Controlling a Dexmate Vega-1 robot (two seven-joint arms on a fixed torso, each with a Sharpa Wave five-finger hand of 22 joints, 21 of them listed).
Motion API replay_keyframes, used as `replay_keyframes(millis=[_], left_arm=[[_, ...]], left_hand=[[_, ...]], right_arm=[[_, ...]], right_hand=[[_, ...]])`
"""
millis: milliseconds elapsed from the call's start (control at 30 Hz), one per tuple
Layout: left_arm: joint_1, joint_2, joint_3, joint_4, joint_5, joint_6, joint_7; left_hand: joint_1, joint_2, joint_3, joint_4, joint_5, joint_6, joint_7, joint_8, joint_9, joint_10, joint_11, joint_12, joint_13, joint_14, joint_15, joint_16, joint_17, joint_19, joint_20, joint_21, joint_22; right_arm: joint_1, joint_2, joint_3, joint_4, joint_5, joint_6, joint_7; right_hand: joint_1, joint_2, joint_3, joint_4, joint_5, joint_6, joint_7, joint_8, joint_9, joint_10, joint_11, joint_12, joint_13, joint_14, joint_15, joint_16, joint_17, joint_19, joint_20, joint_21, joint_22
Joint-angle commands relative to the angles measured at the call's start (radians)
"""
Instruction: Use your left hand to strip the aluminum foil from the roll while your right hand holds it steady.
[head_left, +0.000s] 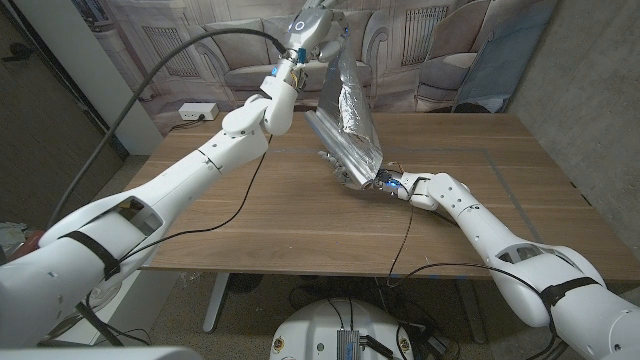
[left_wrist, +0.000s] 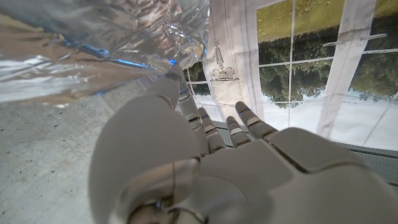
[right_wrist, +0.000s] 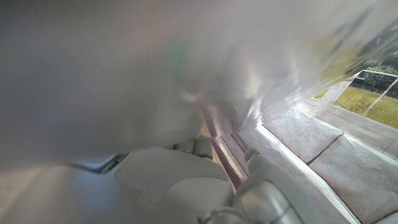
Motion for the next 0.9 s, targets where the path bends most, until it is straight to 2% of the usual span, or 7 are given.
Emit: replay_keyframes(millis=[33, 267, 600, 633, 833, 867, 900], left_arm=[[-0.005, -0.007, -0.006, -0.004, 0.0, 0.005, 0.016], [-0.003, -0.012, -0.014, -0.01, 0.008, 0.013, 0.051], [0.004, 0.004, -0.016, -0.049, 0.024, 0.028, 0.04], [0.009, -0.003, -0.018, -0.039, 0.025, 0.017, 0.076], [0.03, 0.009, -0.03, -0.072, 0.024, 0.018, 0.087], [0.031, 0.02, -0.03, -0.085, 0.025, 0.02, 0.065], [0.037, 0.017, -0.03, -0.081, 0.031, 0.018, 0.087]], left_hand=[[-0.003, 0.0, 0.009, -0.001, -0.001, 0.01, 0.005, 0.005, 0.14, 0.012, -0.001, 0.001, 0.004, 0.007, -0.091, -0.001, 0.0, 0.001, -0.02, 0.007, 0.003], [-0.004, -0.001, 0.011, -0.002, -0.002, 0.012, 0.003, 0.005, 0.14, 0.014, -0.005, 0.001, 0.004, 0.009, -0.093, -0.001, 0.0, 0.003, -0.022, 0.009, 0.003], [-0.007, -0.002, 0.013, -0.002, -0.002, 0.011, 0.002, 0.005, 0.14, 0.014, -0.002, 0.0, 0.004, 0.011, -0.092, -0.001, 0.0, 0.005, -0.022, 0.012, 0.003], [-0.007, -0.002, 0.013, -0.002, -0.002, 0.012, 0.0, 0.004, 0.139, 0.014, -0.002, 0.0, 0.004, 0.011, -0.092, -0.001, 0.0, 0.005, -0.023, 0.012, 0.003], [-0.008, -0.003, 0.014, -0.003, -0.002, 0.013, 0.0, 0.004, 0.139, 0.016, -0.001, 0.0, 0.004, 0.012, -0.093, -0.001, 0.0, 0.005, -0.024, 0.013, 0.003], [-0.008, -0.003, 0.015, -0.003, -0.002, 0.013, 0.001, 0.004, 0.139, 0.016, -0.001, 0.0, 0.004, 0.012, -0.093, -0.001, 0.0, 0.004, -0.023, 0.013, 0.003], [-0.008, -0.003, 0.015, -0.003, -0.002, 0.014, 0.001, 0.004, 0.139, 0.016, -0.004, 0.0, 0.004, 0.012, -0.092, -0.001, 0.0, 0.005, -0.024, 0.013, 0.003]], right_arm=[[-0.011, -0.004, -0.001, -0.018, 0.0, -0.002, -0.01], [-0.024, -0.007, 0.005, -0.042, 0.005, -0.002, -0.025], [-0.028, -0.007, 0.004, -0.048, 0.005, -0.001, -0.03], [-0.029, -0.007, 0.005, -0.049, 0.006, -0.001, -0.031], [-0.04, -0.01, 0.01, -0.066, 0.01, -0.002, -0.043], [-0.043, -0.01, 0.012, -0.071, 0.012, -0.002, -0.046], [-0.046, -0.011, 0.013, -0.076, 0.013, -0.002, -0.048]], right_hand=[[-0.007, -0.009, -0.008, 0.0, 0.0, -0.004, 0.02, -0.002, 0.004, 0.005, 0.006, -0.007, 0.001, -0.007, 0.01, -0.004, 0.003, -0.019, -0.028, 0.002, 0.003], [-0.012, -0.009, -0.009, 0.001, 0.001, -0.005, 0.02, -0.004, 0.004, 0.006, 0.006, -0.007, 0.001, -0.003, 0.008, -0.002, 0.003, -0.019, -0.027, 0.001, 0.003], [-0.017, -0.009, -0.01, 0.001, 0.002, -0.004, 0.02, -0.007, 0.005, 0.007, 0.006, -0.008, 0.0, -0.005, 0.01, -0.002, 0.003, -0.019, -0.027, 0.002, 0.003], [-0.018, -0.008, -0.01, 0.001, 0.002, -0.003, 0.02, -0.007, 0.005, 0.008, 0.006, -0.008, 0.0, -0.004, 0.01, -0.002, 0.003, -0.019, -0.027, 0.001, 0.004], [-0.02, -0.008, -0.01, 0.001, 0.003, -0.003, 0.02, -0.008, 0.005, 0.008, 0.006, -0.008, 0.0, -0.003, 0.01, -0.002, 0.003, -0.018, -0.027, 0.002, 0.004], [-0.02, -0.008, -0.01, 0.001, 0.003, -0.002, 0.02, -0.009, 0.005, 0.008, 0.006, -0.009, 0.0, -0.003, 0.01, -0.001, 0.003, -0.018, -0.027, 0.002, 0.004], [-0.02, -0.008, -0.01, 0.001, 0.003, -0.002, 0.02, -0.009, 0.005, 0.008, 0.006, -0.009, 0.0, -0.001, 0.01, -0.001, 0.003, -0.018, -0.026, 0.002, 0.004]])
